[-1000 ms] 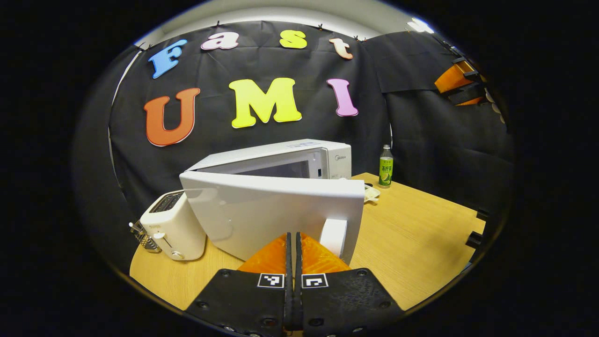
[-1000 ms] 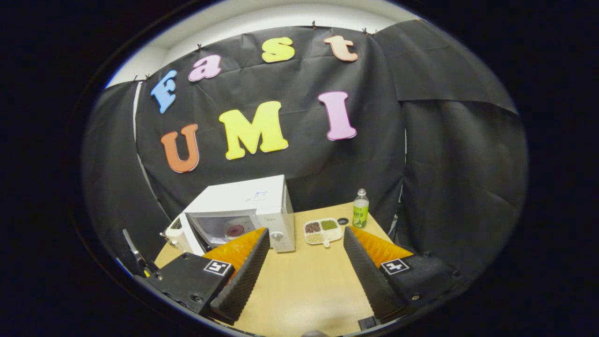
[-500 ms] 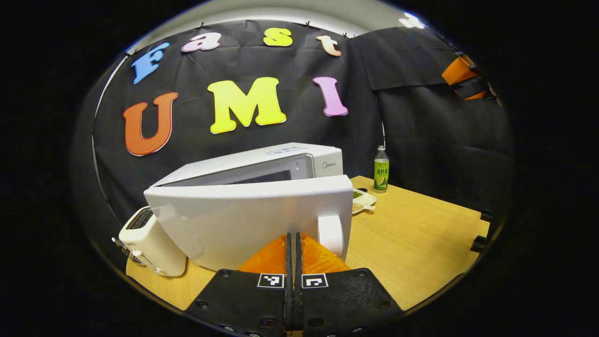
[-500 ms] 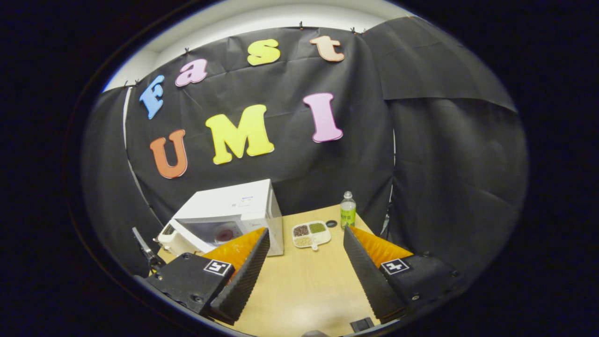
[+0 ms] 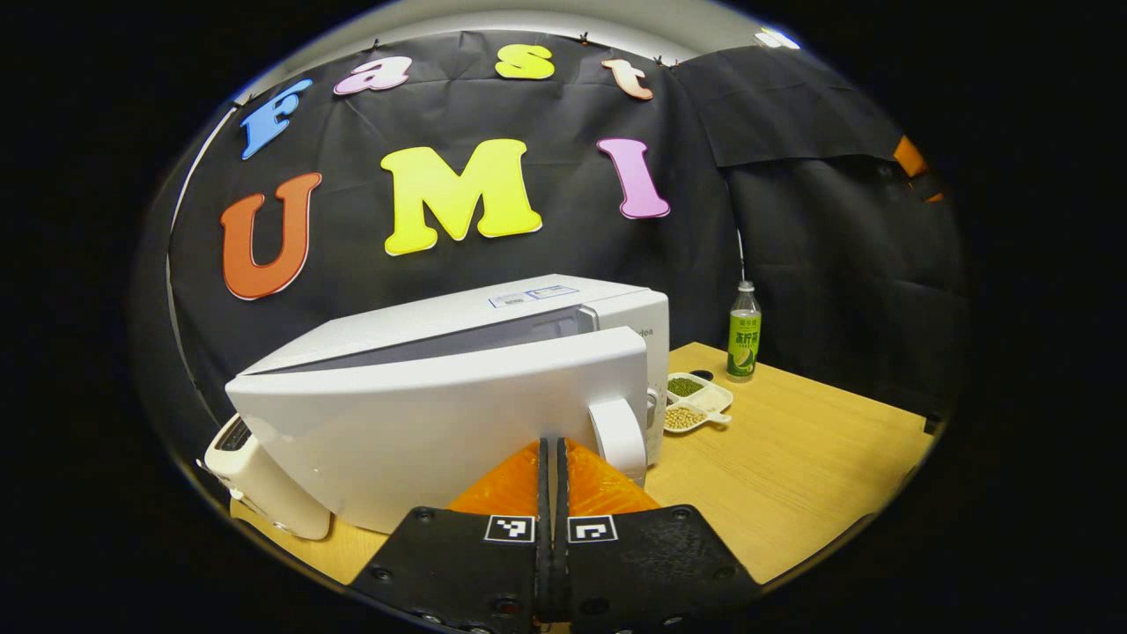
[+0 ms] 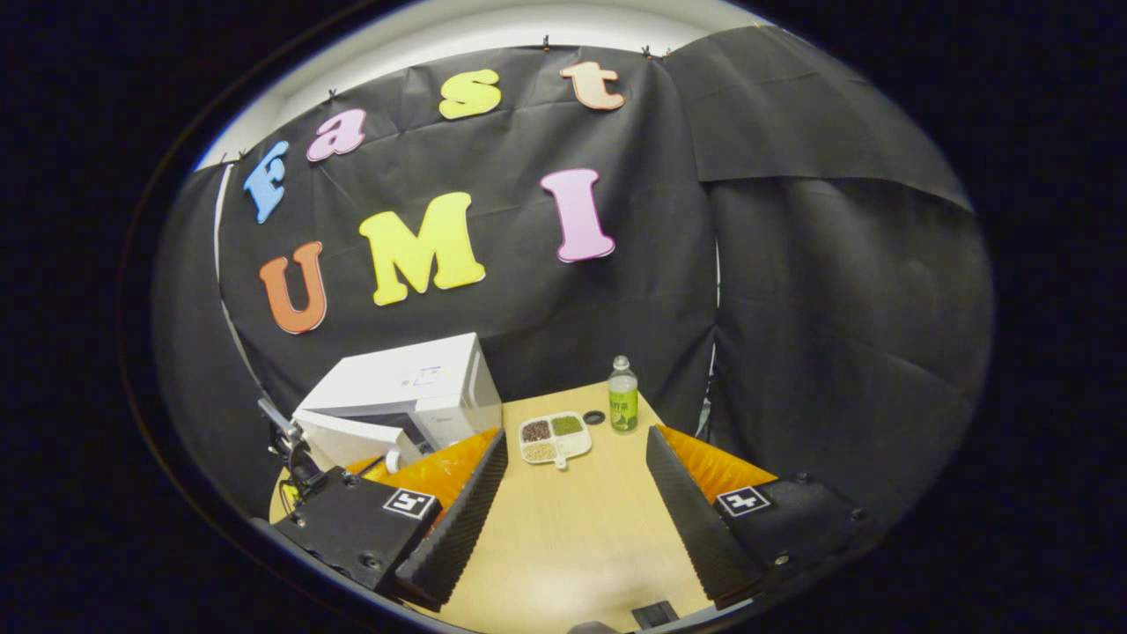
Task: Open the microwave oven with the left hand, put the food in, and close the microwave oven.
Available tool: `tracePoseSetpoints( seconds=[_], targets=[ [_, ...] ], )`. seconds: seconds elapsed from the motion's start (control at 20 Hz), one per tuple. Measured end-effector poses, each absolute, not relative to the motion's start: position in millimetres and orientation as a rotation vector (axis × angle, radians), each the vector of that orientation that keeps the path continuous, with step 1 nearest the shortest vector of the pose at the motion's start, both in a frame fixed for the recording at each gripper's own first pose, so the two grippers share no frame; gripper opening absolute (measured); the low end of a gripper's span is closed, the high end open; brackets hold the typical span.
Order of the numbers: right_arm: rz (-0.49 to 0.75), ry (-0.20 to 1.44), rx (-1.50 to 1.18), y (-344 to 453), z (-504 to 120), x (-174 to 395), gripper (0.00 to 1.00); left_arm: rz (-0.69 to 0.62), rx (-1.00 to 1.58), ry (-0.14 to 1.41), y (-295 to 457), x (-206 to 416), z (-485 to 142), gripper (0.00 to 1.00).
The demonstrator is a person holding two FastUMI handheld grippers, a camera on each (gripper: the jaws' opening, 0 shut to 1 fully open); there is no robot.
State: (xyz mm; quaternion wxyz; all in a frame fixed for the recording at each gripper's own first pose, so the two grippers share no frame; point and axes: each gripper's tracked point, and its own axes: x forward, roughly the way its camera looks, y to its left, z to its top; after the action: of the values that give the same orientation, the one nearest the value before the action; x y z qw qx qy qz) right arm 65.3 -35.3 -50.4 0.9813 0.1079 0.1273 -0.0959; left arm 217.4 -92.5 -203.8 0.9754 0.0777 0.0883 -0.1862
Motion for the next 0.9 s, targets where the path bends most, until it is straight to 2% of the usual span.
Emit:
tracePoseSetpoints(
  seconds=[0.05,0.1,0.15,0.2,0.5,0.55,0.6,0.7,0.75,0.8,0.85,0.9],
  targets=[
    [-0.192,0.257,0.221,-38.1,-50.0,66.9,1.00,-0.365,0.154,0.176,-94.1,223.9,-203.2,0.00],
    [-0.190,0.257,0.225,-39.8,-49.2,68.9,0.92,-0.355,0.152,0.180,-94.7,228.2,-203.7,0.00],
    [-0.187,0.260,0.224,-42.1,-49.9,71.7,1.00,-0.347,0.149,0.183,-95.8,233.3,-204.8,0.00],
    [-0.185,0.259,0.222,-44.1,-49.5,73.9,0.92,-0.342,0.147,0.184,-97.1,239.2,-204.4,0.00],
    [-0.168,0.269,0.209,-54.7,-51.9,89.0,0.92,-0.308,0.143,0.180,-99.1,256.0,-206.2,0.00],
    [-0.162,0.271,0.209,-54.7,-52.8,91.2,0.92,-0.306,0.142,0.176,-99.5,256.3,-204.9,0.10],
    [-0.157,0.275,0.211,-54.0,-54.7,93.2,0.92,-0.303,0.147,0.172,-99.5,256.9,-203.7,0.00],
    [-0.149,0.280,0.221,-53.9,-55.8,97.6,0.92,-0.299,0.146,0.169,-99.7,262.8,-203.9,0.00],
    [-0.144,0.283,0.226,-52.5,-56.8,100.1,1.00,-0.298,0.137,0.172,-101.6,270.1,-204.3,0.00],
    [-0.138,0.284,0.229,-50.5,-56.8,102.6,0.92,-0.291,0.100,0.199,-99.1,266.1,-208.3,0.00],
    [-0.133,0.285,0.226,-48.8,-56.4,104.0,1.00,-0.298,0.081,0.192,-103.3,264.1,-205.7,0.00],
    [-0.124,0.281,0.222,-45.4,-54.4,106.4,1.00,-0.283,0.095,0.201,-100.3,261.5,-205.0,0.00]
  ],
)
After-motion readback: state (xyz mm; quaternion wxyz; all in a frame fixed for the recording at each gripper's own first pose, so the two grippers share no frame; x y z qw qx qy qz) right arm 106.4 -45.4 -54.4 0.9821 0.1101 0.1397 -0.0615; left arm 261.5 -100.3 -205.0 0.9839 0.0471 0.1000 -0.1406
